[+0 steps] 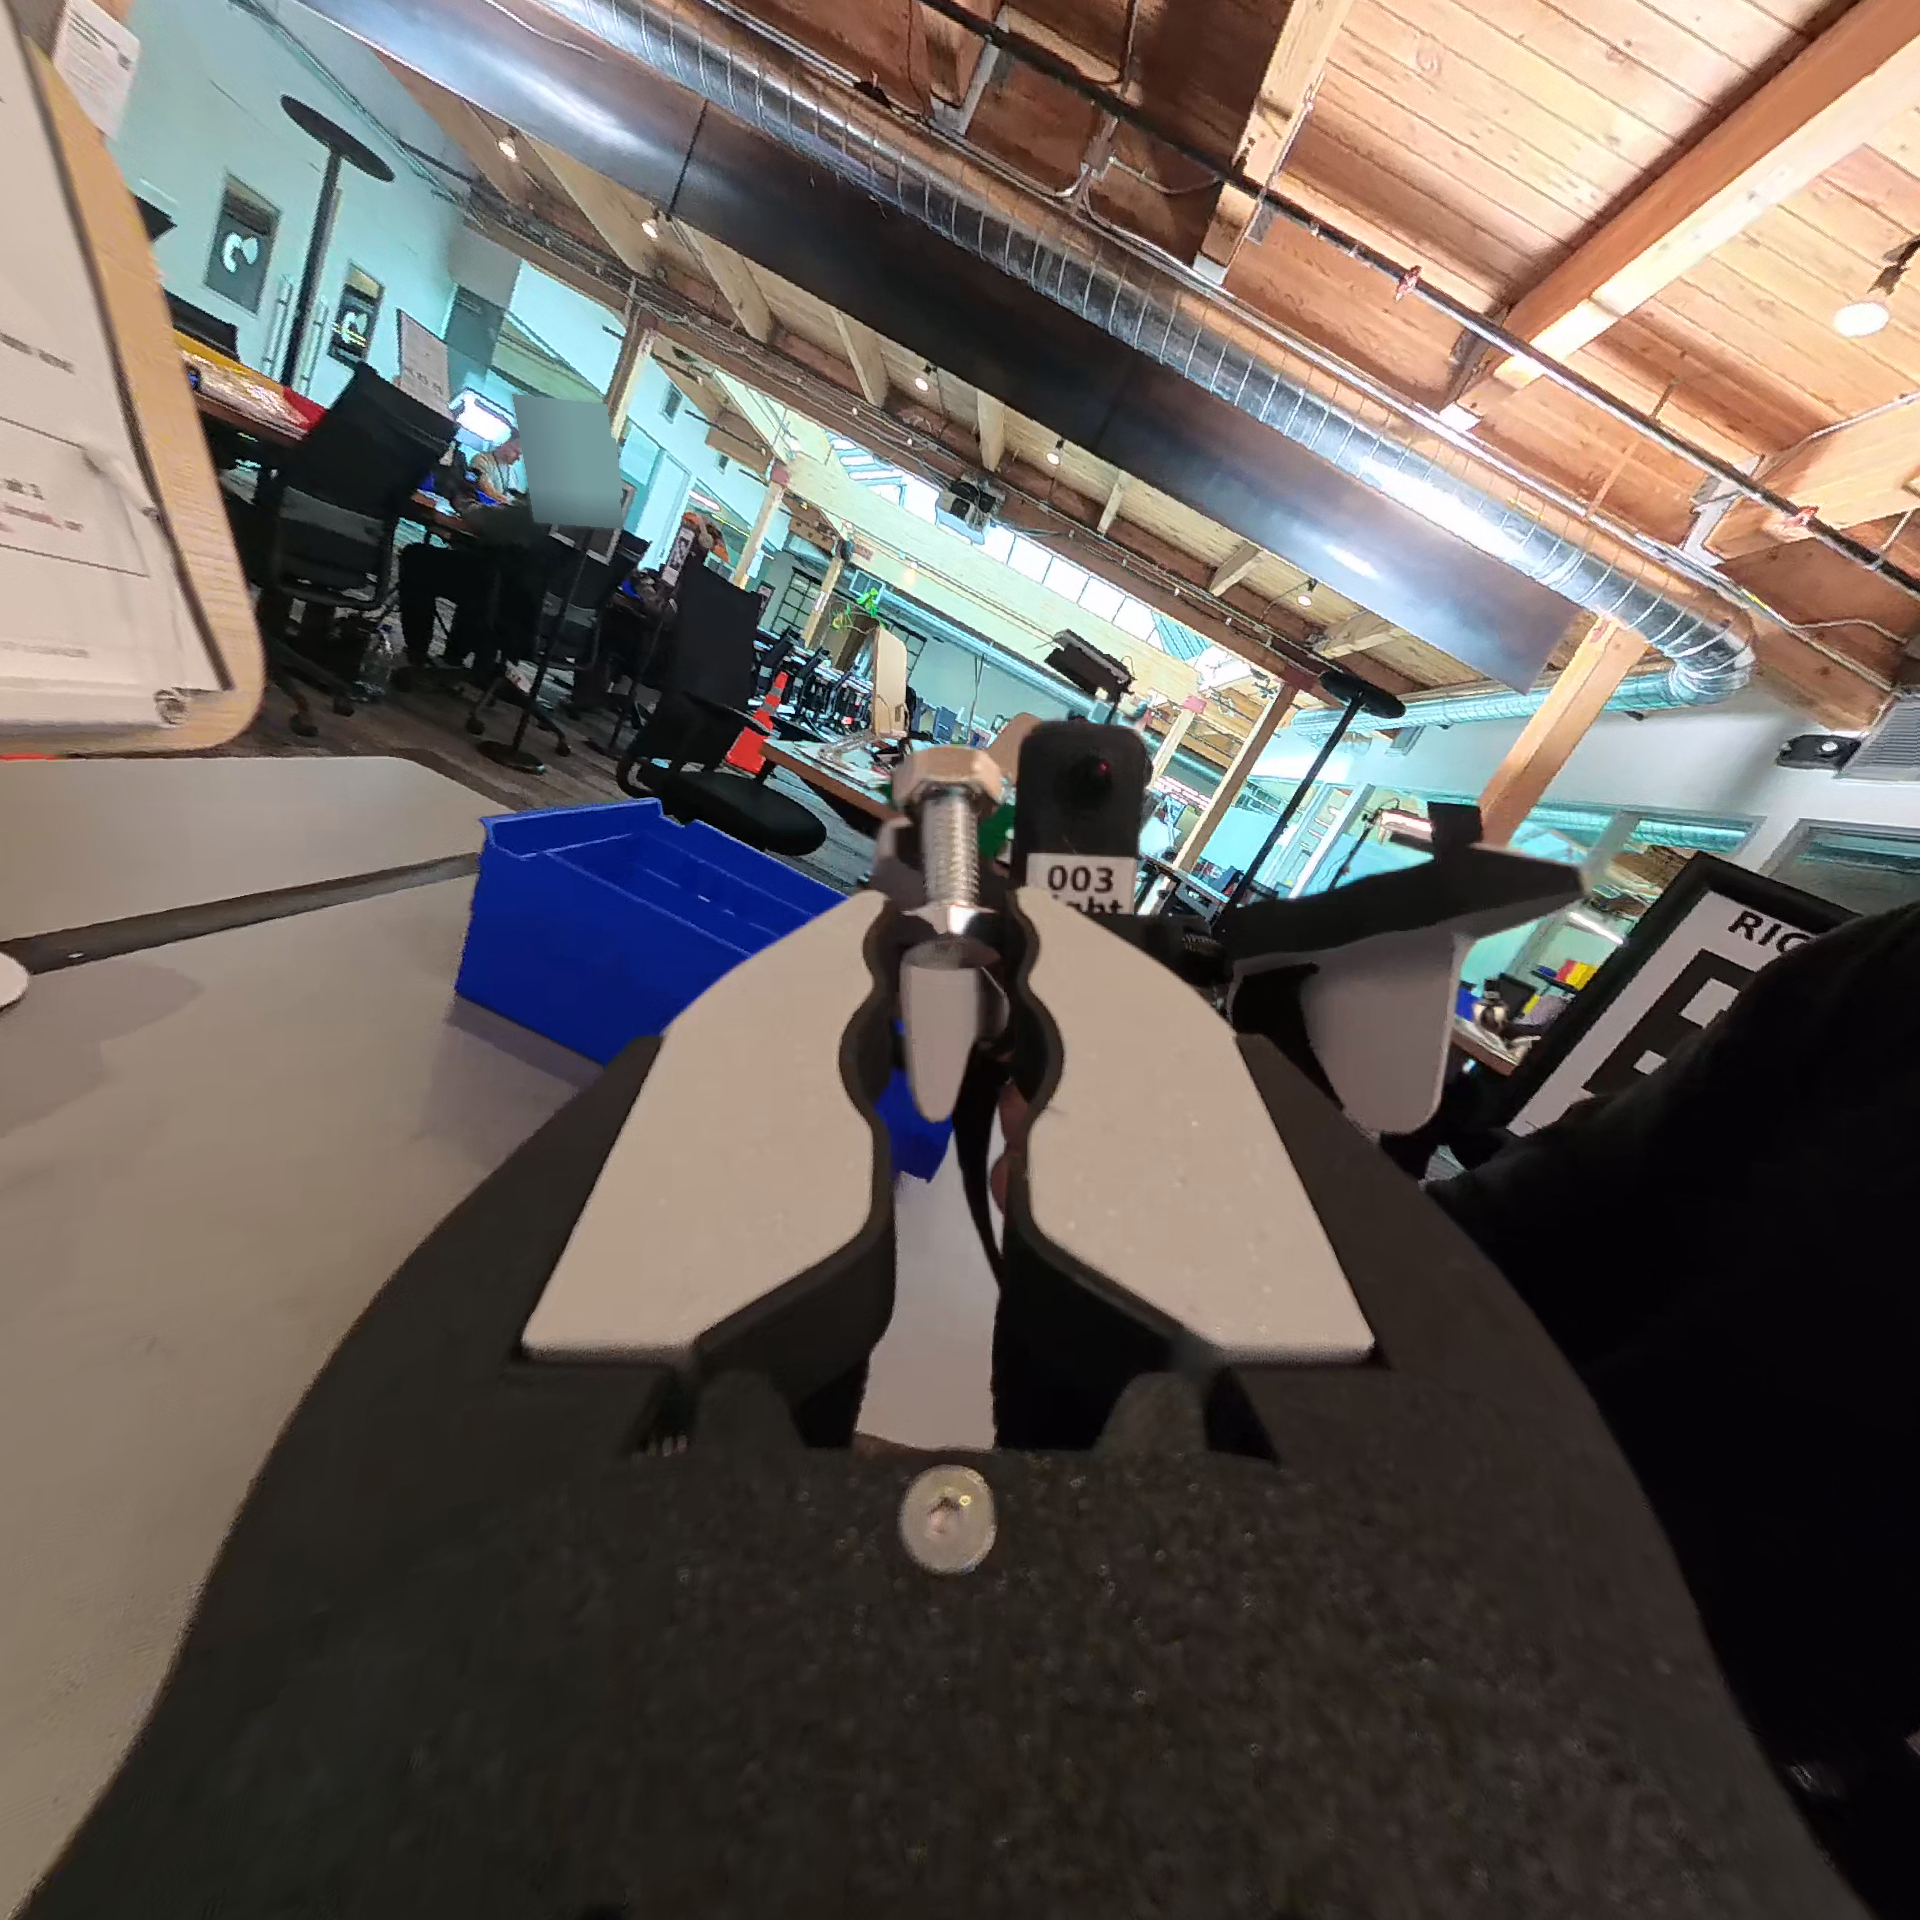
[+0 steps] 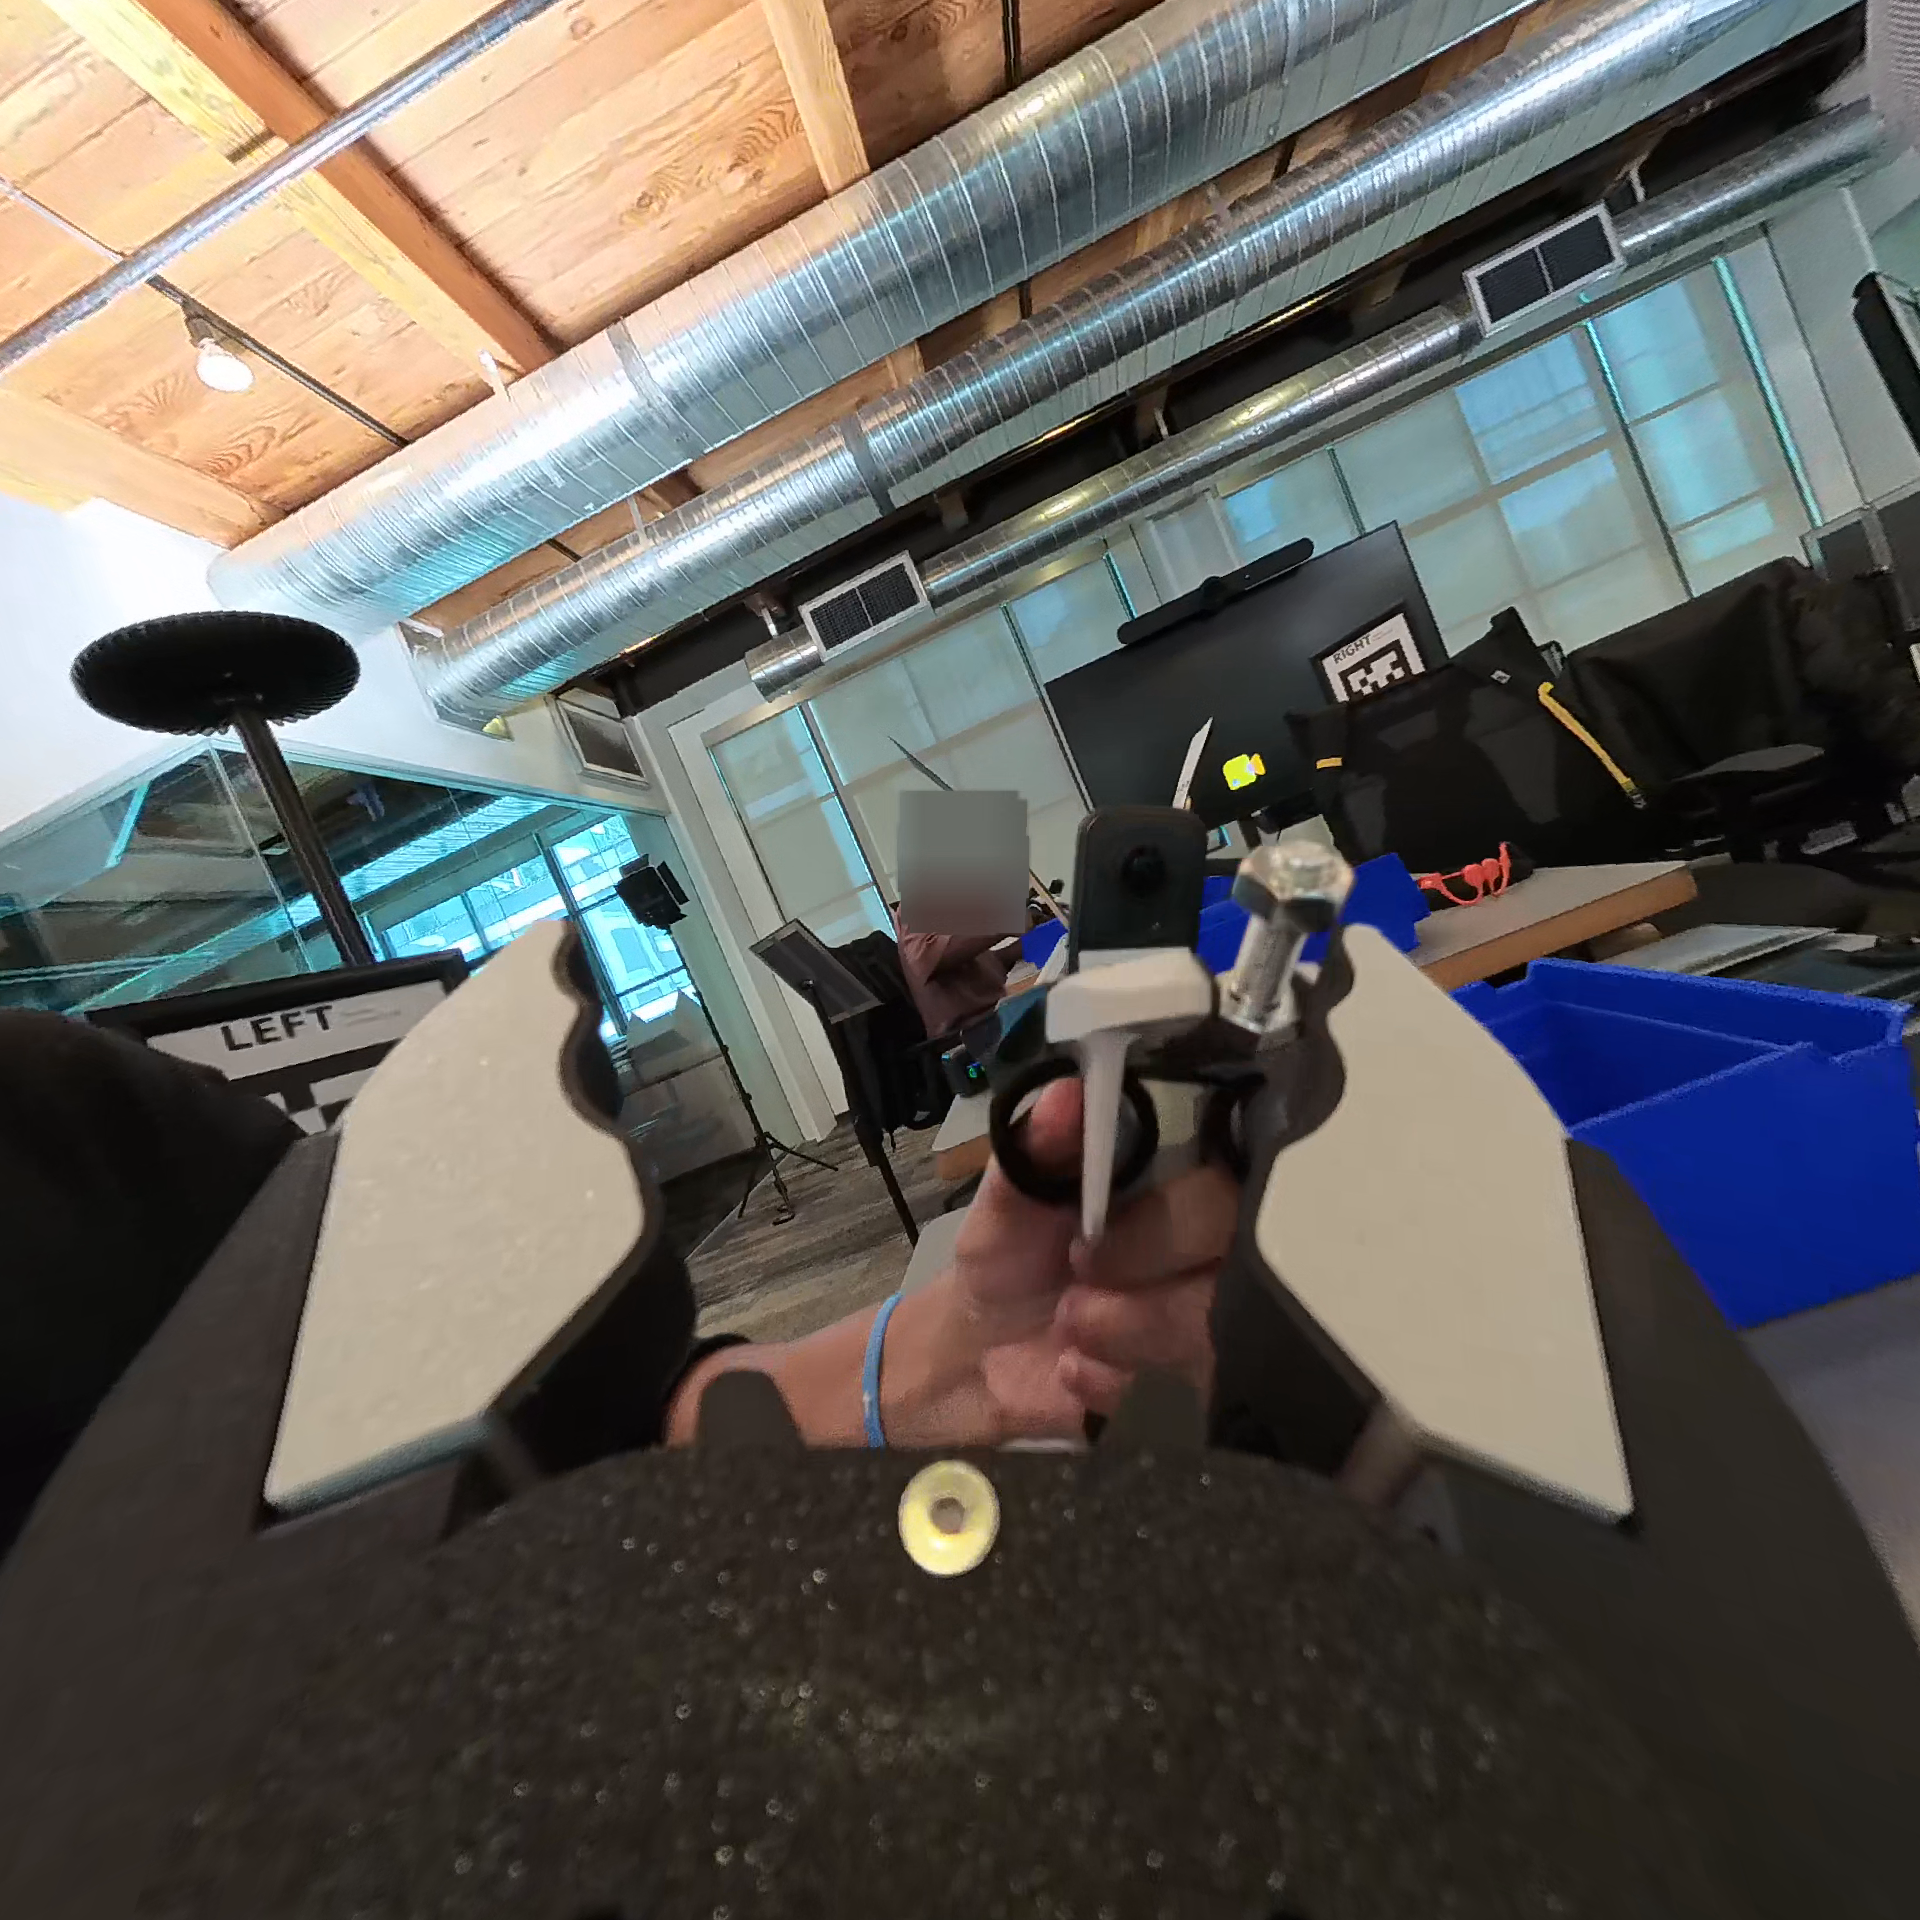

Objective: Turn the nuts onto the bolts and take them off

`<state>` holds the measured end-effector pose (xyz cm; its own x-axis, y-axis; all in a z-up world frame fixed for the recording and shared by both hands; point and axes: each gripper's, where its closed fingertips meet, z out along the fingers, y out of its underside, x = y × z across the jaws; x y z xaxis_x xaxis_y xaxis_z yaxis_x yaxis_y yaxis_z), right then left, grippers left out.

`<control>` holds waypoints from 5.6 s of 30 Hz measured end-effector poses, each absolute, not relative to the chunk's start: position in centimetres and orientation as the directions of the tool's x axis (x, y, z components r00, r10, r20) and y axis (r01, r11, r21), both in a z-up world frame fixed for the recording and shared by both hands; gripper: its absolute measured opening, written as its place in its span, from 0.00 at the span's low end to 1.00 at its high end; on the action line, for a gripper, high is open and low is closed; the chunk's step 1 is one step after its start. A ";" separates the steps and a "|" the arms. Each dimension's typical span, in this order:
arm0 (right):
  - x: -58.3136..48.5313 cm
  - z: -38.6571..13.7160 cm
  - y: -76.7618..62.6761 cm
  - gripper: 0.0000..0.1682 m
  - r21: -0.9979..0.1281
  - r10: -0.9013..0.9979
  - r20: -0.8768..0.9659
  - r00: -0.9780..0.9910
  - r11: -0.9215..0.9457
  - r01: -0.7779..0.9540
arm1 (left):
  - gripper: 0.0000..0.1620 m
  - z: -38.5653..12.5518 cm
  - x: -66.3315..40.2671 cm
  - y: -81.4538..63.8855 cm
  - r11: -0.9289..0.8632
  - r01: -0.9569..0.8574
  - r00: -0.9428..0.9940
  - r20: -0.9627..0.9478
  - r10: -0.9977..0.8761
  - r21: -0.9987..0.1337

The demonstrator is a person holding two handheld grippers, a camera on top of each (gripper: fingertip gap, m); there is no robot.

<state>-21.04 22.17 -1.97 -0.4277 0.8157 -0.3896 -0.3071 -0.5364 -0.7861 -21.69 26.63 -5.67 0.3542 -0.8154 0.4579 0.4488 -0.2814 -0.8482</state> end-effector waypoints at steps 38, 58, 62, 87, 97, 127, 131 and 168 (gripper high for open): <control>-20.3 -4.3 24.7 0.23 -0.752 0.767 -0.470 -0.436 -0.607 -0.258 | 0.10 -5.9 -17.9 24.9 -0.342 0.385 0.239 0.451 -0.860 -0.857; -0.8 -4.6 43.6 0.11 -0.928 0.813 -0.151 0.562 -0.313 0.203 | 0.32 -12.7 -17.2 20.7 -0.418 0.334 0.467 0.534 -0.705 -0.845; 3.9 -16.4 50.5 0.11 -0.675 0.689 -0.110 0.716 -0.581 0.455 | 0.31 -12.4 -16.7 20.7 -0.404 0.307 0.480 0.507 -0.716 -0.862; 6.5 -24.7 54.4 0.23 -0.509 0.612 0.019 0.790 -0.675 0.535 | 0.31 -13.9 -15.9 20.3 -0.396 0.180 0.558 0.425 -0.713 -0.900; -8.1 -8.1 28.9 0.29 -0.961 0.958 -0.273 0.082 -0.269 -0.062 | 0.30 -15.3 -15.6 20.6 -0.401 0.108 0.601 0.381 -0.703 -0.910; -10.1 -16.9 22.7 0.20 -0.927 0.927 -0.375 -0.025 -0.374 0.026 | 0.23 -22.3 -47.3 32.0 -0.798 -0.507 0.837 0.035 -0.546 -0.327; -10.2 -16.9 23.1 0.19 -0.925 0.924 -0.381 -0.018 -0.380 0.023 | 0.17 -25.4 -49.2 32.2 -0.824 -0.534 0.830 0.068 -0.553 -0.187; -10.3 -17.9 22.7 0.19 -0.915 0.917 -0.399 -0.018 -0.396 0.076 | 0.03 -24.5 -20.2 34.8 -0.790 -0.416 0.872 0.047 -0.487 -0.451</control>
